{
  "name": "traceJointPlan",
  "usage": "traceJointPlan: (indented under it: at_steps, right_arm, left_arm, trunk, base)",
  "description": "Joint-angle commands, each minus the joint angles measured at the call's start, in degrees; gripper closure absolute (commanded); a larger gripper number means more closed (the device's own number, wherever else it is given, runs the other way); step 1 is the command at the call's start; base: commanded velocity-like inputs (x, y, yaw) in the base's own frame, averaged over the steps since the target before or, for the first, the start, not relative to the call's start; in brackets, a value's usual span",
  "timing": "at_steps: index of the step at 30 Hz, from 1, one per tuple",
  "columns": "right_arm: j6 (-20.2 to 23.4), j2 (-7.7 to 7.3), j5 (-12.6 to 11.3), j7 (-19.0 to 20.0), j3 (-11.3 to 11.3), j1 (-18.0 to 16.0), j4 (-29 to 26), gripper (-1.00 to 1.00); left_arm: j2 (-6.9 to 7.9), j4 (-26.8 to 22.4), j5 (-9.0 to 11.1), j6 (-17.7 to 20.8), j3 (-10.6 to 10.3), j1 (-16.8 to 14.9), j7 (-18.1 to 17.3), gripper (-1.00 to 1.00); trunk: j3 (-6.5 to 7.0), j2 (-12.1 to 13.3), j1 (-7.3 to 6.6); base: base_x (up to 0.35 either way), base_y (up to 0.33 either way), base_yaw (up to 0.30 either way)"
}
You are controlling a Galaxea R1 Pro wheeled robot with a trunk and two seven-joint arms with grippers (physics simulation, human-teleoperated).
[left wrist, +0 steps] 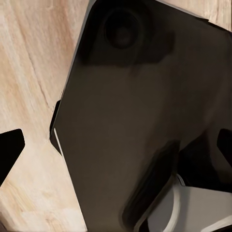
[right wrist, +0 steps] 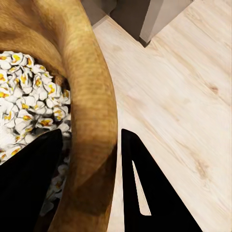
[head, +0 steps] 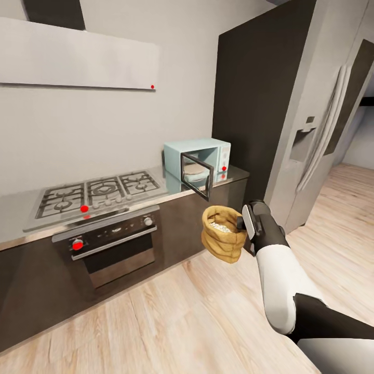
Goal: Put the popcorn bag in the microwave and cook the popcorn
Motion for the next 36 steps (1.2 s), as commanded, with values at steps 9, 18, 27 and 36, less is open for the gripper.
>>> traceJointPlan:
  at_steps: [9, 18, 27, 36]
  right_arm:
    - [0.3, -0.48, 0.6, 0.2, -0.3, 0.0, -0.1, 1.0]
    - [0.1, -1.24, 0.8, 0.2, -0.3, 0.0, -0.2, 1.0]
    - [0.1, -1.25, 0.9, 0.2, -0.3, 0.0, -0.6, 1.0]
    - [0.0, -1.25, 0.9, 0.2, -0.3, 0.0, -0.6, 1.0]
  left_arm:
    - [-0.02, -0.1, 0.0, 0.0, 0.1, 0.0, 0.1, -1.0]
    - [-0.02, -0.1, 0.0, 0.0, 0.0, 0.0, 0.1, -1.0]
    - [-0.02, -0.1, 0.0, 0.0, 0.1, 0.0, 0.1, -1.0]
    - [-0.09, -0.1, 0.1, 0.0, 0.1, 0.0, 0.2, -1.0]
  trunk:
    - [-0.06, 0.0, 0.03]
    - [-0.06, 0.0, 0.03]
    - [-0.06, 0.0, 0.03]
    - [-0.06, 0.0, 0.03]
  base:
    - [0.264, -0.226, 0.0]
    - [0.265, -0.23, 0.0]
    - [0.265, -0.231, 0.006]
    - [0.199, -0.275, 0.242]
